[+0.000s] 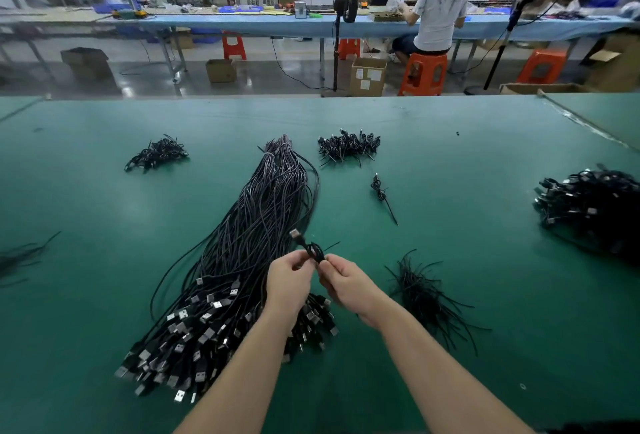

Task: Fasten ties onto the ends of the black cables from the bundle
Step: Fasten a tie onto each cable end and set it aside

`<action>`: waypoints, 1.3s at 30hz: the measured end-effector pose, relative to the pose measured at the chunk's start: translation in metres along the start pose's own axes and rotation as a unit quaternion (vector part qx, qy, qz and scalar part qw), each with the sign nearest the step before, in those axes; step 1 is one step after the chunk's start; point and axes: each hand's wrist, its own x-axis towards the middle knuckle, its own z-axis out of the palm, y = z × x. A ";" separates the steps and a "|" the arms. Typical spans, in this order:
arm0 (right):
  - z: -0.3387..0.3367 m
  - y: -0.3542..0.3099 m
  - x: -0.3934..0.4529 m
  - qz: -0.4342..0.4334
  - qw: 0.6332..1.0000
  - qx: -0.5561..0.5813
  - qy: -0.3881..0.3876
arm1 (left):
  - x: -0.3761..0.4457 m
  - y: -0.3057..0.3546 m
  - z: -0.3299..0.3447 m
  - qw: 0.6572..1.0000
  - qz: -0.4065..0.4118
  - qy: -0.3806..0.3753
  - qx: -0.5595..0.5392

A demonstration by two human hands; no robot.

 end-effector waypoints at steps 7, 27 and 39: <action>-0.009 -0.023 -0.007 0.017 0.999 -0.027 -0.031 | -0.007 0.003 -0.009 0.994 0.075 0.002 0.083; 0.014 -0.028 -0.008 0.003 0.997 -0.062 0.051 | -0.019 0.008 -0.007 0.999 0.025 0.021 0.011; 0.026 -0.027 -0.008 -0.023 0.994 -0.003 0.109 | -0.006 0.025 -0.013 0.977 0.042 -0.001 0.208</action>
